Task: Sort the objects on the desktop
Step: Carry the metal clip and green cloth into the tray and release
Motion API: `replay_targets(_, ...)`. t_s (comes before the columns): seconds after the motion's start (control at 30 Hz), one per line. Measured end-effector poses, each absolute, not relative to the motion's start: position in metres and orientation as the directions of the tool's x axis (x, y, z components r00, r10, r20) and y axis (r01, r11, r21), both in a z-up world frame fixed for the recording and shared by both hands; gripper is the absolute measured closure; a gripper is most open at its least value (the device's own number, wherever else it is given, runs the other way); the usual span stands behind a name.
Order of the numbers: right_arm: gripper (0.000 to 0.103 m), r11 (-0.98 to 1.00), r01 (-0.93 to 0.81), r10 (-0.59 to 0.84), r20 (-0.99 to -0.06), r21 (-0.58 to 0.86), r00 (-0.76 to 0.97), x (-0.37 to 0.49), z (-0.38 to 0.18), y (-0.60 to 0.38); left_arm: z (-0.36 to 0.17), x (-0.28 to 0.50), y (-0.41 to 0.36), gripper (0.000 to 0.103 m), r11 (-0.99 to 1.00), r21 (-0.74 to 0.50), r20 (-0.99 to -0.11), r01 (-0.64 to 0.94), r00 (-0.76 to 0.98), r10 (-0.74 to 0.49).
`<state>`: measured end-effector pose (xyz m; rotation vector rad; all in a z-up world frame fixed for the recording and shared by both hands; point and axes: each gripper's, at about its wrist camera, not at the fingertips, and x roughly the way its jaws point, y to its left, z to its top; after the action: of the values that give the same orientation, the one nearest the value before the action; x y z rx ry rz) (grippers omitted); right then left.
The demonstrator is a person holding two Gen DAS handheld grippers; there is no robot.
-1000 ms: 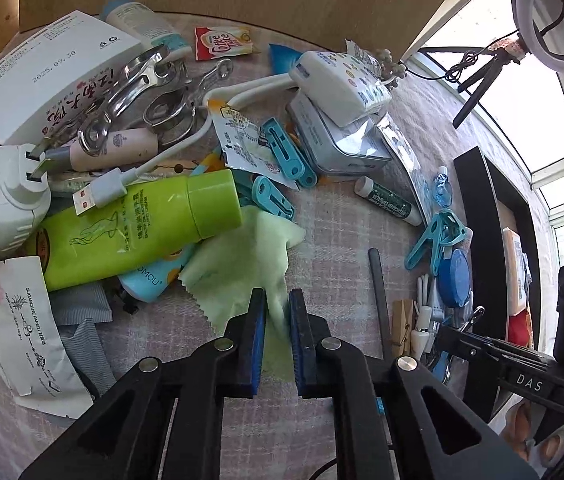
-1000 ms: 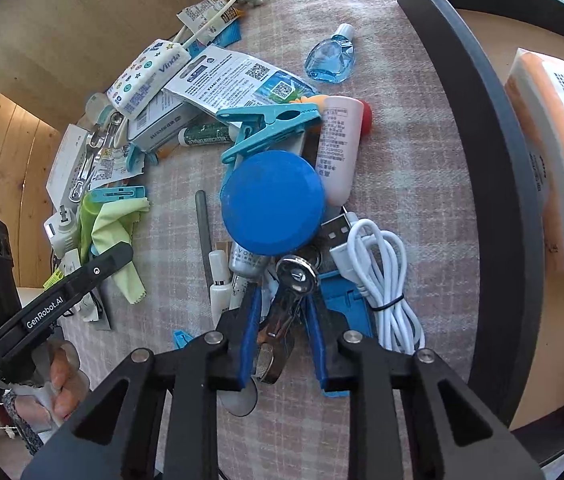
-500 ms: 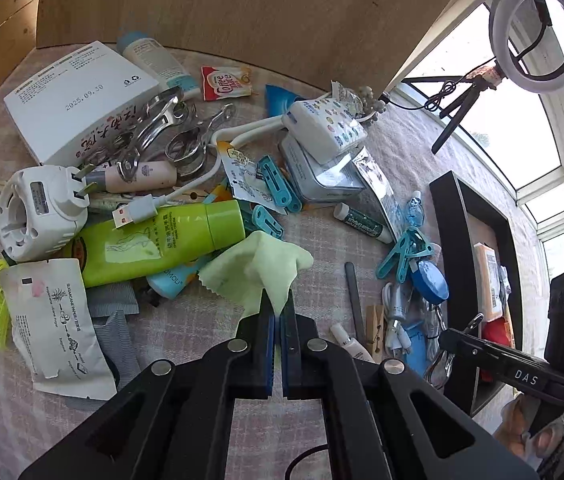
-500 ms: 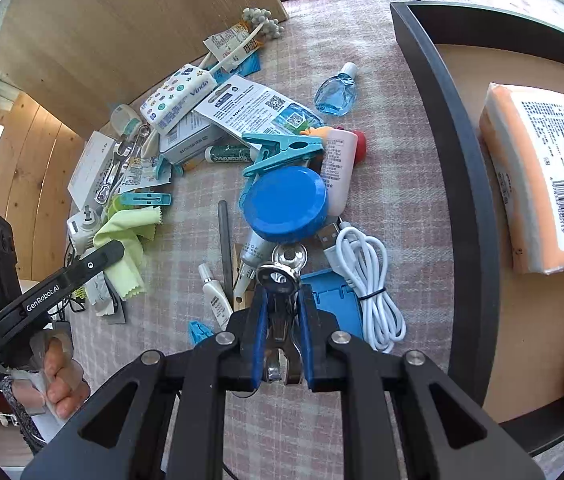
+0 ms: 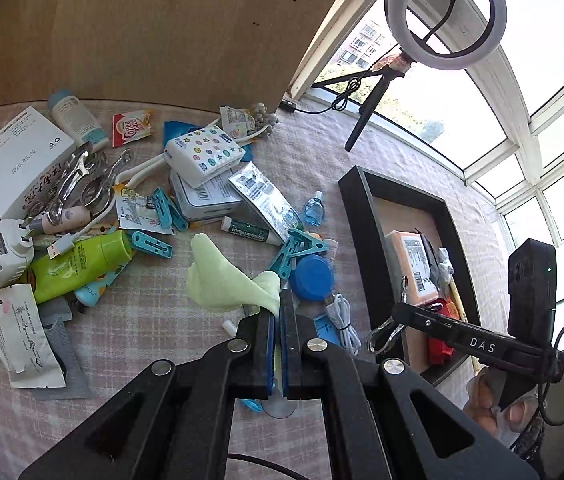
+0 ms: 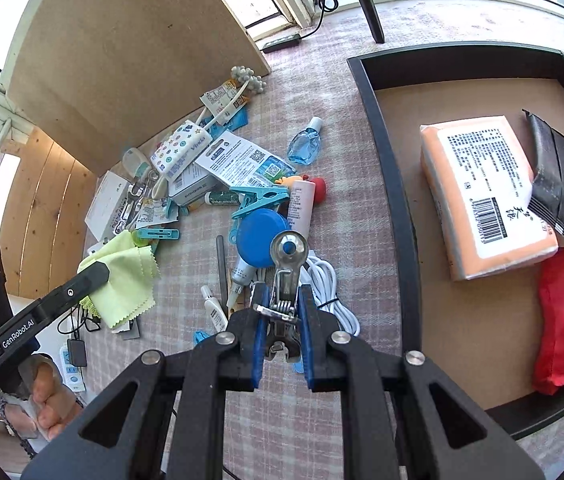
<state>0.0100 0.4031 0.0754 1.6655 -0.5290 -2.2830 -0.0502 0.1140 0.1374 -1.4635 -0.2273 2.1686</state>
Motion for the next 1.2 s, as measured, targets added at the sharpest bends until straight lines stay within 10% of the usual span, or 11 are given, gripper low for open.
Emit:
replay_targets(0.93,0.088,-0.863,-0.397,-0.081,-0.861,0.313,-0.502,0.071,0.117,0.638,0.173,0.058,0.369,0.101,-0.509,-0.397,-0.799,-0.764,0.015,0.601)
replay_targets(1.03,0.074,-0.874,-0.394,-0.063,-0.870,0.285,-0.489,0.069,0.118,0.638,0.167,0.058,0.373,0.075,-0.530,-0.392,-0.813,-0.752,0.014,0.582)
replay_targets(1.2,0.069,-0.877,-0.380,-0.064,-0.856,0.294,-0.514,0.069,0.122,0.633,0.160,0.048,0.360,0.072,-0.559,-0.397,-0.818,-0.728,0.004,0.575)
